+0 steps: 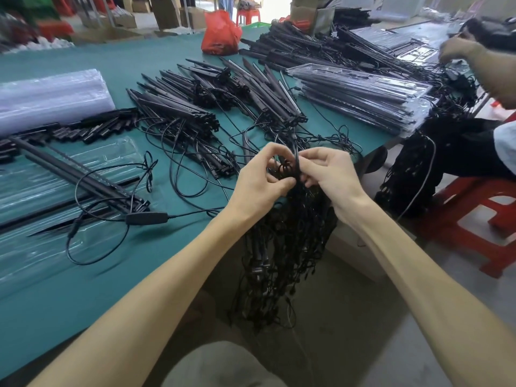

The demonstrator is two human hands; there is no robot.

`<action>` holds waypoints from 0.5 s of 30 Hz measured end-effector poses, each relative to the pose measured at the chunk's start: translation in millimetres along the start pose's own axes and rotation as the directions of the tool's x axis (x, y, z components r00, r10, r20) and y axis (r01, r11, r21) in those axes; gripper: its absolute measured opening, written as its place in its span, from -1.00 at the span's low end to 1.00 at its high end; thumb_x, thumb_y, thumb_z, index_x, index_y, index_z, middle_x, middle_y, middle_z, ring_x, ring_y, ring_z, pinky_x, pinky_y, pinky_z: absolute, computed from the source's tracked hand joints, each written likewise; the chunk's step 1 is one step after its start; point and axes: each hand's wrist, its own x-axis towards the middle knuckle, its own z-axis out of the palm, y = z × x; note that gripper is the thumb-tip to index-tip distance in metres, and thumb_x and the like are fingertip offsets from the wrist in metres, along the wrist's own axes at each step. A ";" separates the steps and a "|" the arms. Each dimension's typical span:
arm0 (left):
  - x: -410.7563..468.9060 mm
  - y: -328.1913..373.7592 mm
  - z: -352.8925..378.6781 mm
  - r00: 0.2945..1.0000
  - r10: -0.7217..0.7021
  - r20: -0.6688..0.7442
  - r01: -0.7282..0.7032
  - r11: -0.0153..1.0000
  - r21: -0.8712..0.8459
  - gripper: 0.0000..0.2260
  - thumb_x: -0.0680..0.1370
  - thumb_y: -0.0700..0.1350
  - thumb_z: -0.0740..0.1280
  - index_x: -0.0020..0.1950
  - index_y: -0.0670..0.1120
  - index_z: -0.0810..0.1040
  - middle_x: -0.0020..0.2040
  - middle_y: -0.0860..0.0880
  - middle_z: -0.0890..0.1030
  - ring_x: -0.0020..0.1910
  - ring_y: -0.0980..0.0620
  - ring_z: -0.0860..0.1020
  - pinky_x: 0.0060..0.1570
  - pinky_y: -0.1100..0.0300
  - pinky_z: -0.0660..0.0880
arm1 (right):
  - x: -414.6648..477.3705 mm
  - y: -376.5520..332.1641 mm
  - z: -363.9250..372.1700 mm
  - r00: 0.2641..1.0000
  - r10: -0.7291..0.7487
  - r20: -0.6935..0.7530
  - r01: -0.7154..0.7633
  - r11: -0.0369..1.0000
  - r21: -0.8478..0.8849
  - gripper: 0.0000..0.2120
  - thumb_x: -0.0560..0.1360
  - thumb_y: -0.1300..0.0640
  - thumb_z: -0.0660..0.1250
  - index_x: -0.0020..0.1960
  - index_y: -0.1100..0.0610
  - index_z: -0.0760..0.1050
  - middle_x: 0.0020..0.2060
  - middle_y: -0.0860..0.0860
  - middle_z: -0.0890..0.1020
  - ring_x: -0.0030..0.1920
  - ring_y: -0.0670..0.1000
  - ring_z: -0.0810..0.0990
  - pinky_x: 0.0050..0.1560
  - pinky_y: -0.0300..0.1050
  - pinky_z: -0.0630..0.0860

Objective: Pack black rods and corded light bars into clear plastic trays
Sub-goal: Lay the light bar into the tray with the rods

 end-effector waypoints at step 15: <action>4.3 1.0 -10.2 0.975 -0.046 -0.216 0.081 0.984 0.156 -0.78 0.52 -0.12 0.50 -0.06 -0.15 0.48 -0.01 -0.10 0.55 -0.22 0.06 0.57 -0.20 0.29 0.48 | -7.2 12.5 0.5 0.994 -0.091 -0.059 0.085 0.991 -0.099 -0.84 0.51 0.09 0.48 0.03 0.14 0.61 -0.13 -0.02 0.67 -0.17 -0.19 0.58 -0.15 -0.36 0.47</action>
